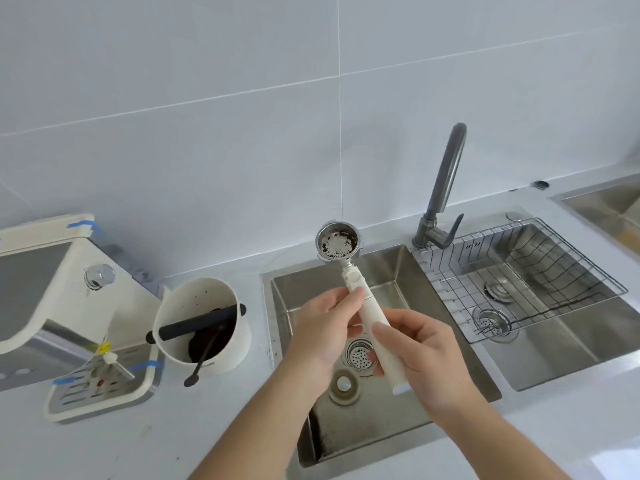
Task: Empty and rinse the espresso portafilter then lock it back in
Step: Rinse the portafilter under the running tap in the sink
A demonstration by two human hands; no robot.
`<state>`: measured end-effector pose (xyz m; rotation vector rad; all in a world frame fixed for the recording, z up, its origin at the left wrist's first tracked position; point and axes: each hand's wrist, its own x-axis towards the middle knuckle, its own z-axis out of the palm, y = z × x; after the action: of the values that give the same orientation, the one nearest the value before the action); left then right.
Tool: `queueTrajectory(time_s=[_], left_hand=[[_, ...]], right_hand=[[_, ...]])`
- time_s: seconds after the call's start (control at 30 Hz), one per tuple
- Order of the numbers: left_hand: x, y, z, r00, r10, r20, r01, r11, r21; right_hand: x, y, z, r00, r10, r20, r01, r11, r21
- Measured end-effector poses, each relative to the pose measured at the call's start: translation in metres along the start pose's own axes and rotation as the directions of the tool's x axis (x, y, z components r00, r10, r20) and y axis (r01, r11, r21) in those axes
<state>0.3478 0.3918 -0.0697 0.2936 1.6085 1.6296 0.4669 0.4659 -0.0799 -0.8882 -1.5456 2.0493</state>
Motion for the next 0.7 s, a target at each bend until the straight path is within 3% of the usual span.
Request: queueTrajectory(time_s=[0.4,0.6,0.7], left_hand=[[0.034,-0.008,0.053,0.996,-0.094,-0.001,0.094,0.996,0.008],[0.046,-0.013,0.065,0.99,-0.142,0.014,0.141,0.989,0.038],[0.051,-0.016,0.067,0.985,-0.175,0.011,0.174,0.984,0.047]], right_hand=[[0.022,0.01,-0.064,0.997,-0.043,0.068,0.056,0.98,-0.192],[0.065,0.011,-0.107,0.987,-0.077,-0.14,0.019,0.928,-0.372],[0.093,0.0,-0.127,0.977,-0.146,-0.152,0.034,0.82,-0.571]])
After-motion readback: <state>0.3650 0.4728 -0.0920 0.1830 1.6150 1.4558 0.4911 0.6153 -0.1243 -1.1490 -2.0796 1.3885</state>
